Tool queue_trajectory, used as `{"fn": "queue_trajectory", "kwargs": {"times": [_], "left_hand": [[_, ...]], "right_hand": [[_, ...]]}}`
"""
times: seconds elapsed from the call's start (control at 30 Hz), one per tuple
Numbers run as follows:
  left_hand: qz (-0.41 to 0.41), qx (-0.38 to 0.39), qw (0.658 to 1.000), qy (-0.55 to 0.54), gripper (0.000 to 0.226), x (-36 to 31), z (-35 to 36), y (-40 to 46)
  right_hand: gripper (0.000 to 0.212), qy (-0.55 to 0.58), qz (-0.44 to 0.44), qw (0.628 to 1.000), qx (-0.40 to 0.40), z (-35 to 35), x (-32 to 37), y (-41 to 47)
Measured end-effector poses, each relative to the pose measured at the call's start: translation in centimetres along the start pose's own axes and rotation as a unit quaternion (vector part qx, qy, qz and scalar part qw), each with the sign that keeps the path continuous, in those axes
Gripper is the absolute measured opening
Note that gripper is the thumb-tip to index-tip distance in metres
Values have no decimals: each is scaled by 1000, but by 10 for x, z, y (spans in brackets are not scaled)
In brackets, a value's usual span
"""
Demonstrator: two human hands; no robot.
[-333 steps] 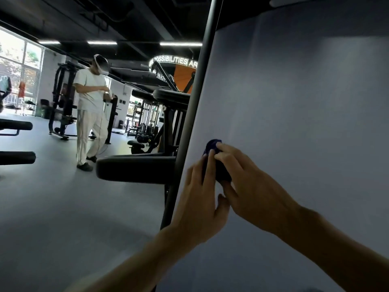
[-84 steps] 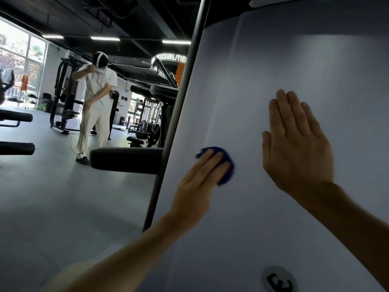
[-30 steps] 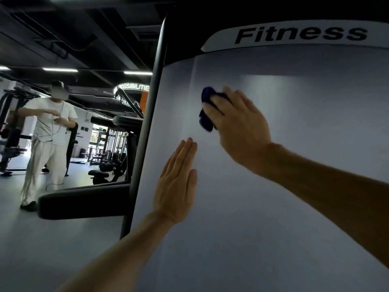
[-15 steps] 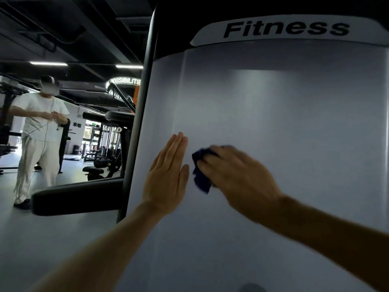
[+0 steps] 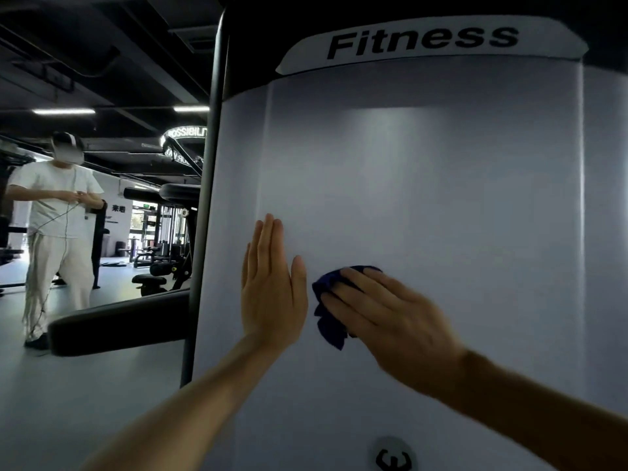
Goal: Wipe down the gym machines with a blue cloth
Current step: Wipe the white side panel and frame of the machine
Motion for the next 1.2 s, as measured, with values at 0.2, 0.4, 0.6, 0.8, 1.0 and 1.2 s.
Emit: {"fn": "queue_trajectory", "kwargs": {"times": [0.2,0.4,0.6,0.8,1.0,1.2], "left_hand": [[32,-13,999,19,65,6,4,-3],[29,-8,999,43,66,5,4,-4],[33,-14,998,46,66,3,2,-6],[41,-20,997,57,66,3,2,-4],[35,-21,997,61,65,0,1,-6],[35,-23,997,67,65,-1,1,-6]], "right_hand": [[35,-17,190,980,-63,-43,-129,68],[50,13,236,965,-111,-19,-59,36],[53,20,-23,999,39,1,-12,-17],[40,18,300,949,-95,-47,-168,45],[47,53,208,968,-128,-19,-53,-15],[41,46,82,994,-47,-17,-71,-19]]}}
Point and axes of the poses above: each hand's wrist, its own y-axis towards the middle knuckle, its own z-axis out of the palm, x = y × z, the point moved 6 cm from there along y, towards the middle knuckle, and after that the axes turned 2 degrees about -x, right-handed, at the moved point
